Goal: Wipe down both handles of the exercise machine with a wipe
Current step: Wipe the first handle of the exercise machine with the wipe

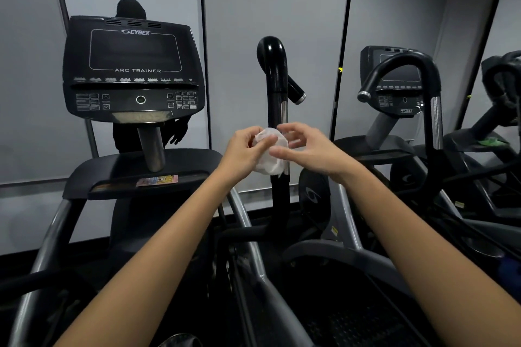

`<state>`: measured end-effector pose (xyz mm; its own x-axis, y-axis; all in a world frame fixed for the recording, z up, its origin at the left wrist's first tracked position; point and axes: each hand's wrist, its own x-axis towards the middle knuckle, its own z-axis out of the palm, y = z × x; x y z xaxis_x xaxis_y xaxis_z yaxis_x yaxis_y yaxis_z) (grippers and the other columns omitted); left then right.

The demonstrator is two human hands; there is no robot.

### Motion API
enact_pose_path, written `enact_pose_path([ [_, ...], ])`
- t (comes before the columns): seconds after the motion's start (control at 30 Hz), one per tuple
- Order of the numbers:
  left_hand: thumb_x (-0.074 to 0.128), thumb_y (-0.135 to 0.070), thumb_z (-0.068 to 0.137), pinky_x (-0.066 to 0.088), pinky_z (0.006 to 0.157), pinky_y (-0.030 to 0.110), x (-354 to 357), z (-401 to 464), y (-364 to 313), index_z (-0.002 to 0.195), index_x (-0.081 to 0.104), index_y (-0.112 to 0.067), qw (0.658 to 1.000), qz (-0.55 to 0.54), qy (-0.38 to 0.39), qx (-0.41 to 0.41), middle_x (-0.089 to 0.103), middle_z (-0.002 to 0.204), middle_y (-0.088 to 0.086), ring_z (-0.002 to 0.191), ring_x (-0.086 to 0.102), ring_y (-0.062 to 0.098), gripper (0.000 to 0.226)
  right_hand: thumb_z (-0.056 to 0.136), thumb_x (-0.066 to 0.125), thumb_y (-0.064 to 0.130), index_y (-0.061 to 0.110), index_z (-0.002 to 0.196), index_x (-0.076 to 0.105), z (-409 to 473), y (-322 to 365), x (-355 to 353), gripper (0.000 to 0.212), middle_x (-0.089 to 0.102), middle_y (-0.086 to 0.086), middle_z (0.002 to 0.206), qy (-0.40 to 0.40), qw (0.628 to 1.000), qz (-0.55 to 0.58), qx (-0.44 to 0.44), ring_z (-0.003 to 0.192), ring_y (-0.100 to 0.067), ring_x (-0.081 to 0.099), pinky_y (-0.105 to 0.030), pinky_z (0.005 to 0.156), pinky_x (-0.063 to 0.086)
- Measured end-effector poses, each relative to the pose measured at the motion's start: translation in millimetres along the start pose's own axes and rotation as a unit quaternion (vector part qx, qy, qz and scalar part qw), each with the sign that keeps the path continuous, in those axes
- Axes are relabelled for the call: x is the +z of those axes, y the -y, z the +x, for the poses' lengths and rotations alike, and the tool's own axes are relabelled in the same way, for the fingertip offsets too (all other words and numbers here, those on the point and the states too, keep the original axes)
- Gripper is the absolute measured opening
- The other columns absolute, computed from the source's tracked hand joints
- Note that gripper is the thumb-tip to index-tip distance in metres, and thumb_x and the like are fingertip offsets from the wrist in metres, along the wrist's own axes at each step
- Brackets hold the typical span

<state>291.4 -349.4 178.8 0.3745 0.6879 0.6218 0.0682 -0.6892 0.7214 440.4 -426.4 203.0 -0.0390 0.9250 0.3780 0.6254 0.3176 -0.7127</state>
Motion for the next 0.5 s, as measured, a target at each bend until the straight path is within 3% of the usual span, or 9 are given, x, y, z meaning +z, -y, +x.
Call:
enact_pose_path([
  [0.1, 0.063, -0.035, 0.086, 0.038, 0.057, 0.031, -4.8, -1.3, -0.7, 0.08, 0.063, -0.005, 0.999, 0.033, 0.042, 0.01, 0.056, 0.067, 0.006, 0.061, 0.049, 0.017, 0.031, 0.085, 0.063, 0.007, 0.002, 0.09, 0.066, -0.2, -4.0, 0.3, 0.008, 0.06, -0.001, 0.069, -0.037, 0.999, 0.024, 0.0, 0.056, 0.002, 0.05, -0.014, 0.058, 0.039],
  [0.13, 0.063, -0.032, 0.087, 0.037, 0.055, 0.029, -6.3, -1.6, -0.7, 0.078, 0.063, -0.007, 0.998, 0.04, 0.046, 0.01, 0.055, 0.065, 0.003, 0.059, 0.048, 0.014, 0.027, 0.085, 0.062, 0.006, 0.003, 0.084, 0.066, -0.1, -4.6, -0.9, 0.005, 0.056, 0.002, 0.063, -0.046, 0.998, 0.033, 0.007, 0.05, 0.005, 0.046, -0.013, 0.054, 0.036],
  [0.27, 0.062, -0.039, 0.084, 0.037, 0.053, 0.027, -10.8, -5.8, -0.7, 0.075, 0.06, -0.007, 0.997, 0.04, 0.059, 0.017, 0.054, 0.063, 0.002, 0.057, 0.048, 0.013, 0.034, 0.086, 0.065, 0.019, 0.012, 0.077, 0.067, 0.6, -3.5, -3.7, 0.012, 0.06, -0.004, 0.074, -0.015, 0.996, 0.081, 0.02, 0.065, -0.005, 0.053, -0.013, 0.06, 0.04],
  [0.33, 0.06, -0.045, 0.084, 0.038, 0.055, 0.03, -10.9, -9.4, 0.3, 0.074, 0.062, -0.009, 0.997, 0.036, 0.063, 0.029, 0.055, 0.064, 0.004, 0.059, 0.05, 0.016, 0.037, 0.084, 0.067, 0.021, 0.013, 0.083, 0.069, 1.4, -2.2, -2.7, 0.008, 0.064, 0.0, 0.076, -0.009, 0.997, 0.074, 0.014, 0.066, -0.003, 0.056, -0.011, 0.06, 0.042],
  [0.4, 0.058, -0.044, 0.087, 0.037, 0.055, 0.032, -10.9, -11.1, 1.0, 0.077, 0.062, -0.003, 0.997, 0.023, 0.058, 0.037, 0.054, 0.065, 0.007, 0.059, 0.049, 0.018, 0.042, 0.085, 0.066, 0.024, 0.011, 0.095, 0.07, 1.4, -0.9, -3.1, 0.018, 0.066, 0.004, 0.082, 0.006, 0.997, 0.078, 0.011, 0.072, 0.003, 0.059, -0.007, 0.065, 0.043],
  [0.5, 0.059, -0.046, 0.086, 0.036, 0.051, 0.028, -11.7, -11.8, 0.4, 0.079, 0.06, 0.004, 0.998, 0.008, 0.053, 0.028, 0.053, 0.063, 0.006, 0.056, 0.049, 0.017, 0.05, 0.085, 0.066, 0.024, 0.006, 0.096, 0.069, 1.0, -1.1, -3.9, 0.022, 0.064, 0.001, 0.084, 0.039, 0.997, 0.07, 0.024, 0.077, -0.002, 0.056, -0.015, 0.074, 0.042],
])
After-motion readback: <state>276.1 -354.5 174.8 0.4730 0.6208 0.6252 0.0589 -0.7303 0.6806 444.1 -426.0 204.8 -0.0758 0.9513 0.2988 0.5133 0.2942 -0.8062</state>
